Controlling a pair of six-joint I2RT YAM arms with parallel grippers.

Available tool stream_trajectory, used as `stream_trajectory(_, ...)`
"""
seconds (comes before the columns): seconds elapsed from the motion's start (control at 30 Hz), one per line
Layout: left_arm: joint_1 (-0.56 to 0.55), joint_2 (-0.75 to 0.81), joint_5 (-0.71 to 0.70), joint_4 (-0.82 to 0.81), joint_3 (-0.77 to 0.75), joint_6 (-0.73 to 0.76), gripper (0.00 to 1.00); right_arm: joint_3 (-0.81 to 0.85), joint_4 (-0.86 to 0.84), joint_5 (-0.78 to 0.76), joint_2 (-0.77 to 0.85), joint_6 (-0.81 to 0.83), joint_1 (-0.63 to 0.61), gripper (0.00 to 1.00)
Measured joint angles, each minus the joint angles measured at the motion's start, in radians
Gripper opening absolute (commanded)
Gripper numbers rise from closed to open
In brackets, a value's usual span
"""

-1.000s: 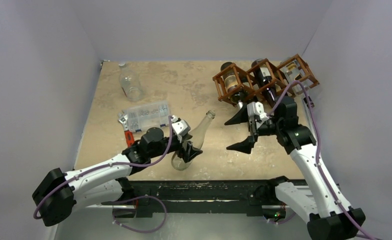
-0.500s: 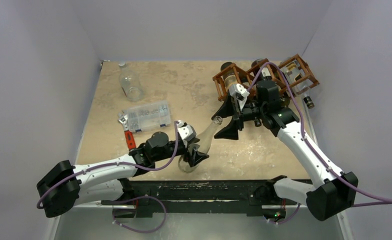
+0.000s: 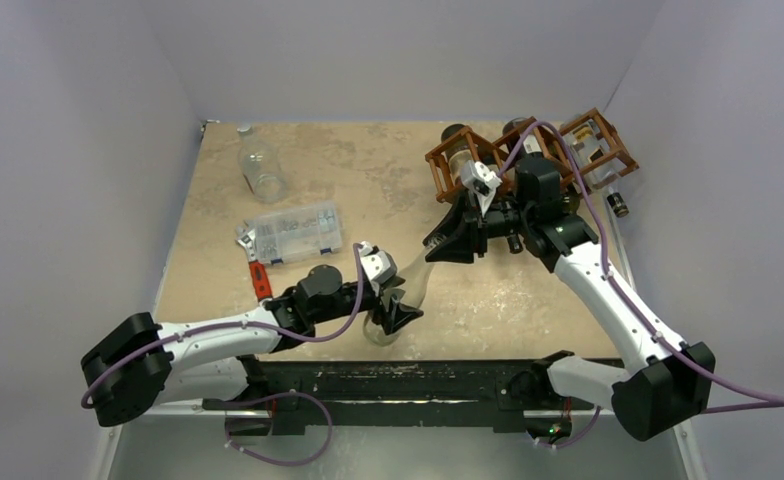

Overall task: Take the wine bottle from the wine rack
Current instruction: Adjust the wine bottle.

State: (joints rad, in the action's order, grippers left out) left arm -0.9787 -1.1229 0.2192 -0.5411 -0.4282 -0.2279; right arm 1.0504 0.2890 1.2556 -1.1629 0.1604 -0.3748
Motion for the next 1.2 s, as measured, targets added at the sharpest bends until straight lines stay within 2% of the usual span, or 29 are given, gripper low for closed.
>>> stream_trajectory(0.07, 0.000, -0.008, -0.002, -0.011, 0.000, -0.002, 0.00, 0.000, -0.005, 0.001, -0.002, -0.003, 0.000, 0.00)
stream_trajectory(0.1, 0.000, -0.012, -0.002, -0.015, 0.000, -0.006, 0.06, 0.000, -0.005, 0.001, -0.002, -0.003, 0.000, 0.00)
stream_trajectory(0.2, -0.002, -0.040, 0.005, -0.018, -0.015, -0.023, 0.33, 0.024, 0.041, -0.005, -0.016, 0.028, -0.002, 0.00)
stream_trajectory(0.3, -0.003, -0.080, 0.010, -0.008, -0.056, -0.041, 0.58, 0.114, 0.166, -0.016, -0.063, 0.120, -0.012, 0.00)
stream_trajectory(0.47, -0.004, -0.113, 0.009, 0.053, -0.127, -0.049, 0.76, 0.209, 0.291, -0.035, -0.098, 0.227, -0.021, 0.00)
stream_trajectory(0.57, -0.006, -0.121, 0.013, 0.091, -0.151, -0.046, 0.82, 0.220, 0.330, -0.049, -0.098, 0.265, -0.025, 0.00)
stream_trajectory(0.87, -0.011, -0.121, 0.010, 0.163, -0.181, -0.042, 0.91, 0.223, 0.388, -0.087, -0.075, 0.325, -0.036, 0.00)
stream_trajectory(1.0, -0.005, -0.099, -0.008, 0.115, -0.219, -0.070, 0.99, 0.220, 0.417, -0.131, -0.069, 0.364, -0.045, 0.00)
stream_trajectory(1.2, -0.003, -0.043, -0.014, 0.019, -0.255, -0.078, 1.00, 0.206, 0.431, -0.183, -0.070, 0.393, -0.043, 0.00)
